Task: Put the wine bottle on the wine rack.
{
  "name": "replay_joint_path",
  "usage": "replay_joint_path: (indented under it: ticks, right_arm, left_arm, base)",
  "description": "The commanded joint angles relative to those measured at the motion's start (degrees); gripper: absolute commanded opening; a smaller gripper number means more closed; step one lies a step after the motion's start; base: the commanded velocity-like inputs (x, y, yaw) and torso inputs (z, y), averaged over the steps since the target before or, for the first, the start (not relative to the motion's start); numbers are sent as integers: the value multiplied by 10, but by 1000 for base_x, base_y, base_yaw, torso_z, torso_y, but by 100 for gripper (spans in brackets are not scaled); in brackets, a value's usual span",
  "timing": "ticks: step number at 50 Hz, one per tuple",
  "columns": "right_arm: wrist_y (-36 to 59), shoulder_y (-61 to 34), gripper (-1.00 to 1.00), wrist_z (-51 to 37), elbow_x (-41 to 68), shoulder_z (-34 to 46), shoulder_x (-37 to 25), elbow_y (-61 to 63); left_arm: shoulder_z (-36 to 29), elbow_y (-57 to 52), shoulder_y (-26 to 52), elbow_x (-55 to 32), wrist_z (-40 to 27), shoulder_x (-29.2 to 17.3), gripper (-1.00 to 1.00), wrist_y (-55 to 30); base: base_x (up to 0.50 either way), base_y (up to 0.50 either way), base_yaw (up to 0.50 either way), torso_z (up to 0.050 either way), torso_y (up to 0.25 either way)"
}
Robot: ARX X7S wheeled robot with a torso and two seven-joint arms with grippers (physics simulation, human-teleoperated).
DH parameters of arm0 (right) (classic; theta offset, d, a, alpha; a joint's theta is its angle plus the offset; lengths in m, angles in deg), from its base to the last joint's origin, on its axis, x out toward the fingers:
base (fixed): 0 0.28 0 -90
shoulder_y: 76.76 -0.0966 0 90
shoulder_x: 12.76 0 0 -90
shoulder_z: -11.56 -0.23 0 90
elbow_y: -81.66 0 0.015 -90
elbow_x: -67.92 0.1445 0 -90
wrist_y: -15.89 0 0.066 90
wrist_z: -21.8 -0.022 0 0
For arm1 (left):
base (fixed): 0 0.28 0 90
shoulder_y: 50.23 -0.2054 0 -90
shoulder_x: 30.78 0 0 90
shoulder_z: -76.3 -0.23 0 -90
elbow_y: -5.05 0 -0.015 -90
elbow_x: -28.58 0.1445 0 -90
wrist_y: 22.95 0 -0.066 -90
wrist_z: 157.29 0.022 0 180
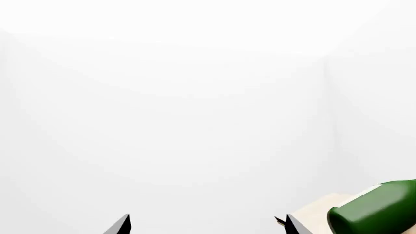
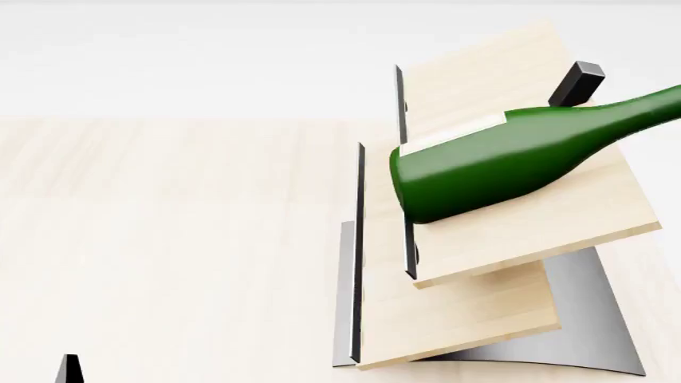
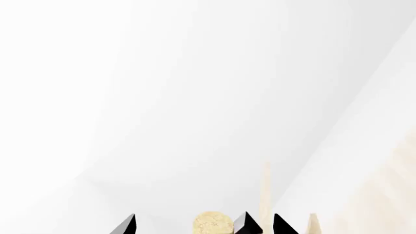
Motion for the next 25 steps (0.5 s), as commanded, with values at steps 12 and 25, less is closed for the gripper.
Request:
replay_joint_path:
  ticks: [12,25]
  right_arm:
    - [-59,92,100,-59,41,-107,-24,114]
    - [-109,131,100,-99,-34,-150,-48,192]
  left_arm:
    - [-3,0,1,2,-3,-1,100,-1]
    - [-4,1,2,1,-4,-3,100,1]
  base:
    - [0,0,0,0,0]
    - [0,0,0,0,0]
